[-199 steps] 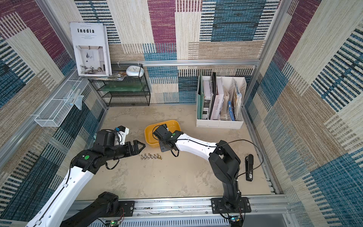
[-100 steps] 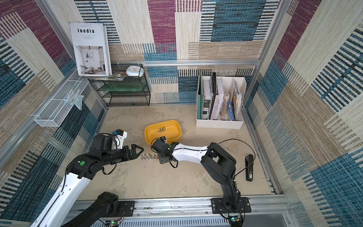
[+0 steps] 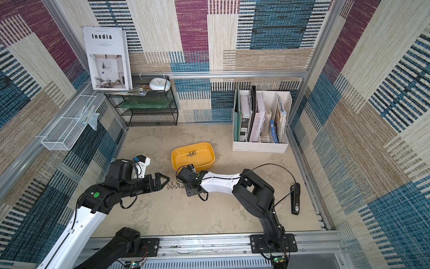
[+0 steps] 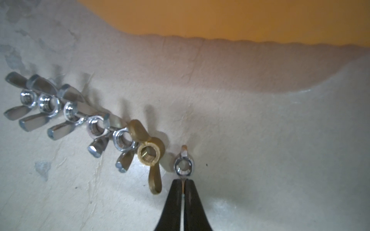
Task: Take out the wing nut from the storage box
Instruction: Place the wing nut at the center of the board.
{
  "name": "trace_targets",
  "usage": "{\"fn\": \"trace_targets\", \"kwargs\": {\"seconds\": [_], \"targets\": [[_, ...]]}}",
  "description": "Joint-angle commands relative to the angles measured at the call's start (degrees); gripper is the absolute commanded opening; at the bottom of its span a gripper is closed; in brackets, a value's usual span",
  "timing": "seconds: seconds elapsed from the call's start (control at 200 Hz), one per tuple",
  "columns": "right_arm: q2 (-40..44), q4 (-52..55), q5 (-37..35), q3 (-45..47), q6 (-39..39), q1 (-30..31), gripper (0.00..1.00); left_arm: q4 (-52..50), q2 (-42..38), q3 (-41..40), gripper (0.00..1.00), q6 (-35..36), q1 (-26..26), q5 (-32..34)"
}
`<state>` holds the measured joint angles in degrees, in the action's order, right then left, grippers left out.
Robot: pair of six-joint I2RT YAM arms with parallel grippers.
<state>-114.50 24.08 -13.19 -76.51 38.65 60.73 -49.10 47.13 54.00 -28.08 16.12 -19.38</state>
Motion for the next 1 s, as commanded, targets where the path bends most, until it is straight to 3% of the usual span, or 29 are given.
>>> {"fn": "trace_targets", "kwargs": {"seconds": [0.0, 0.361, 0.611, 0.821, 0.997], "targets": [[-0.59, 0.35, -0.07, -0.53, 0.41, 0.09, 0.04, -0.02, 0.13, 0.14, 0.99, 0.66, -0.04, 0.14], [2.59, 2.98, -3.21, -2.67, -0.85, 0.09, 0.47, 0.06, 2.09, 0.95, 0.99, 1.10, -0.04, 1.53], [8.31, 4.79, -8.73, -3.80, -3.55, -0.58, 0.67, 2.20, 5.42, 1.82, 0.99, 0.80, -0.05, 3.13], [12.63, 2.88, -8.71, -4.51, -8.40, -3.82, 1.00, 6.31, 9.62, 2.34, 0.99, -0.19, -0.05, 3.91], [15.44, 0.25, -6.15, -4.04, -12.69, -7.56, 0.99, 12.58, 13.77, 2.07, 0.99, -1.01, -0.04, 2.78]]}}
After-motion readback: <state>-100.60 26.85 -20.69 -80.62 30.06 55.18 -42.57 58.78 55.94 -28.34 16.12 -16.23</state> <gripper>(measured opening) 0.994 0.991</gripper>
